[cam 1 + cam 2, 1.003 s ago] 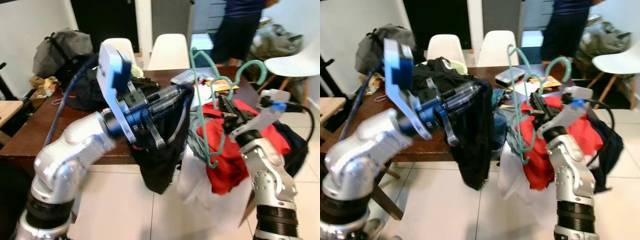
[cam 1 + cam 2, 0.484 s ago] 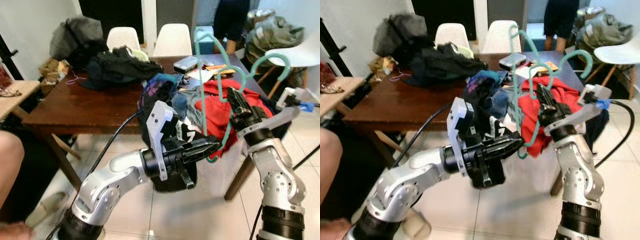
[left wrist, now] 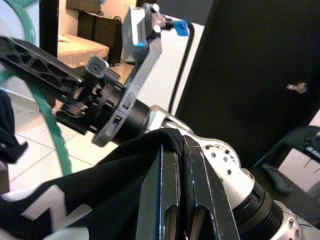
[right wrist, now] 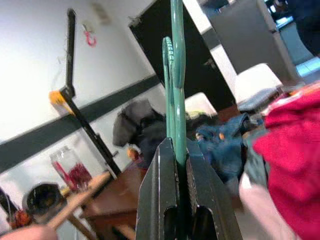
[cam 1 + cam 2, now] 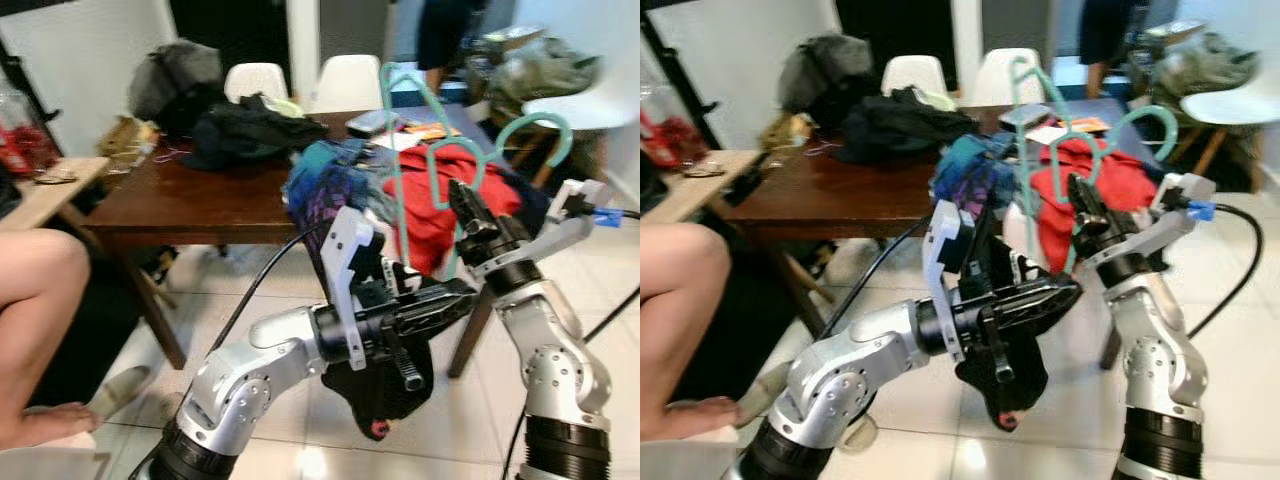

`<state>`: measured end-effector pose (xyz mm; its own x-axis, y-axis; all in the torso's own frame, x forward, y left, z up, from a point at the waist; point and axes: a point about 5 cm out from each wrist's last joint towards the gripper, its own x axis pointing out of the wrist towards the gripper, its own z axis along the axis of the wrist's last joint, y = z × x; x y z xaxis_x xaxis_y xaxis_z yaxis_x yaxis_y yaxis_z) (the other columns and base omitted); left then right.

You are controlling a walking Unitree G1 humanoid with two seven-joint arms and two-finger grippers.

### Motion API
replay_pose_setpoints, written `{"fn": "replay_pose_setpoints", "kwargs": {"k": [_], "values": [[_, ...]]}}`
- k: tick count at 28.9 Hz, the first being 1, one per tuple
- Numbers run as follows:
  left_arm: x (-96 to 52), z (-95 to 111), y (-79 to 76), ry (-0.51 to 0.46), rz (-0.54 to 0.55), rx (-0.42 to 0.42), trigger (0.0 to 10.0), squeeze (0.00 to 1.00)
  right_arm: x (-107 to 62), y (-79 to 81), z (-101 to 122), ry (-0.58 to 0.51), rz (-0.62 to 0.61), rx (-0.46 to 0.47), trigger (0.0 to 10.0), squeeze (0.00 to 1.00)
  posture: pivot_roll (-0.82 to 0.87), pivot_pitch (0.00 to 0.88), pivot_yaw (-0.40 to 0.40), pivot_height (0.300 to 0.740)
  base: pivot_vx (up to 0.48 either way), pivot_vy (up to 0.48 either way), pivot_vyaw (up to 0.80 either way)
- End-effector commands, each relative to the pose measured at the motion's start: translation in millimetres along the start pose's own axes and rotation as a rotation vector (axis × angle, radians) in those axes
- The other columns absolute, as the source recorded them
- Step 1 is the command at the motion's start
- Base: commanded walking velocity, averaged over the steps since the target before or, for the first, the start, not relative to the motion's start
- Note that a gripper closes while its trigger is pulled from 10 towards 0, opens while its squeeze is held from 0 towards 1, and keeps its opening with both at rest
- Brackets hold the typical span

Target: Hang hanger

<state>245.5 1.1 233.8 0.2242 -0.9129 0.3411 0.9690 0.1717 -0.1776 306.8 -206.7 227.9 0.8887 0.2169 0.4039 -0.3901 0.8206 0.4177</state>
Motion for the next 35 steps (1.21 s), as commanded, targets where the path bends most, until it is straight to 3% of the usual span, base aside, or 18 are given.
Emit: {"fn": "replay_pose_setpoints", "kwargs": {"k": [1, 11, 12, 14, 15, 16, 21, 22, 23, 24, 25, 26, 27, 28, 31, 32, 33, 35], "values": [[0.5, -1.0, -2.6, -0.007, -0.017, -0.004, 10.0, 0.0, 1.5, 1.6, -6.9, 0.029, -0.009, -0.002, 10.0, 0.0, -0.03, 0.0, 0.036, 0.74, -0.349, 0.0, 0.0], [-2.8, -9.8, 3.3, 0.028, 0.015, 0.012, 10.0, 0.0, -0.8, -15.3, -18.8, 0.128, -0.122, -0.057, 10.0, 0.0, -0.04, 0.0, 0.034, 0.74, -0.342, 0.0, -0.41], [-13.5, -13.9, 17.0, 0.077, 0.078, 0.063, 10.0, 0.0, -4.3, -23.0, -21.8, 0.151, -0.159, -0.062, 10.0, 0.0, -0.04, 0.0, 0.032, 0.74, -0.292, 0.0, -0.8], [-18.1, -14.3, 22.3, 0.093, 0.101, 0.083, 10.0, 0.0, -5.7, -25.6, -22.8, 0.159, -0.171, -0.065, 10.0, 0.0, -0.04, 0.0, 0.032, 0.74, -0.292, 0.0, -0.8], [-24.3, -13.0, 29.6, 0.124, 0.128, 0.14, 10.0, 0.0, -6.7, -27.8, -23.4, 0.167, -0.182, -0.071, 10.0, 0.0, -0.04, 0.0, 0.031, 0.74, 0.0, 0.0, -0.8], [-36.5, -7.0, 48.8, 0.217, 0.2, 0.292, 10.0, 0.0, -7.3, -30.4, -24.2, 0.177, -0.196, -0.08, 10.0, 0.0, -0.05, 0.0, 0.027, 0.74, 0.0, 0.0, -0.8], [-44.9, 0.0, 62.4, 0.286, 0.247, 0.393, 10.0, 0.0, -6.9, -31.2, -24.8, 0.188, -0.199, -0.093, 10.0, 0.0, -0.05, 0.0, 0.027, 0.74, 0.0, 0.0, -0.8], [-55.1, 8.8, 75.8, 0.365, 0.288, 0.508, 10.0, 0.0, -6.6, -30.7, -25.1, 0.2, -0.192, -0.11, 10.0, 0.0, -0.05, 0.0, 0.029, 0.74, 0.0, 0.0, -0.8], [-55.1, 8.8, 75.8, 0.365, 0.288, 0.508, 10.0, 0.0, -6.6, -30.7, -25.1, 0.2, -0.192, -0.11, 10.0, 0.0, -0.05, 0.0, 0.029, 0.74, 0.0, 0.0, -0.8], [-63.9, 17.2, 86.3, 0.43, 0.322, 0.6, 10.0, 0.0, -6.2, -30.5, -25.5, 0.21, -0.186, -0.124, 10.0, 0.0, -0.06, 0.0, 0.029, 0.74, 0.0, 0.0, -0.8], [-63.9, 17.2, 86.3, 0.43, 0.322, 0.6, 10.0, 0.0, -6.2, -30.5, -25.5, 0.21, -0.186, -0.124, 10.0, 0.0, -0.06, 0.0, 0.029, 0.74, 0.0, 0.0, -0.8], [-77.6, 32.3, 98.7, 0.509, 0.354, 0.71, 10.0, 0.0, -7.0, -30.4, -25.1, 0.224, -0.177, -0.149, 10.0, 0.0, -0.06, 0.0, 0.034, 0.74, 0.0, 0.0, -0.8], [-77.6, 32.3, 98.7, 0.509, 0.354, 0.71, 10.0, 0.0, -7.0, -30.4, -25.1, 0.224, -0.177, -0.149, 10.0, 0.0, -0.06, 0.0, 0.034, 0.74, 0.0, 0.0, -0.8], [-89.4, 48.8, 106.8, 0.556, 0.364, 0.78, 10.0, 0.0, -8.6, -30.9, -24.1, 0.238, -0.166, -0.175, 10.0, 0.0, -0.07, 0.0, 0.038, 0.74, 0.0, 0.0, -0.8], [-89.4, 48.8, 106.8, 0.556, 0.364, 0.78, 10.0, 0.0, -8.6, -30.9, -24.1, 0.238, -0.166, -0.175, 10.0, 0.0, -0.07, 0.0, 0.038, 0.74, 0.0, 0.0, -0.8], [-97.1, 63.6, 110.4, 0.568, 0.351, 0.808, 10.0, 0.0, -10.7, -32.2, -22.3, 0.25, -0.156, -0.198, 10.0, 0.0, -0.07, 0.0, 0.041, 0.74, 0.0, 0.0, -0.8], [-97.1, 63.6, 110.4, 0.568, 0.351, 0.808, 10.0, 0.0, -10.7, -32.2, -22.3, 0.25, -0.156, -0.198, 10.0, 0.0, -0.07, 0.0, 0.041, 0.74, 0.0, 0.0, -0.8], [-102.4, 84.7, 108.4, 0.519, 0.258, 0.768, 10.0, 0.0, -14.8, -36.9, -17.0, 0.271, -0.138, -0.245, 10.0, 0.0, -0.07, 0.0, 0.046, 0.74, 0.0, 0.0, -0.8]]}}
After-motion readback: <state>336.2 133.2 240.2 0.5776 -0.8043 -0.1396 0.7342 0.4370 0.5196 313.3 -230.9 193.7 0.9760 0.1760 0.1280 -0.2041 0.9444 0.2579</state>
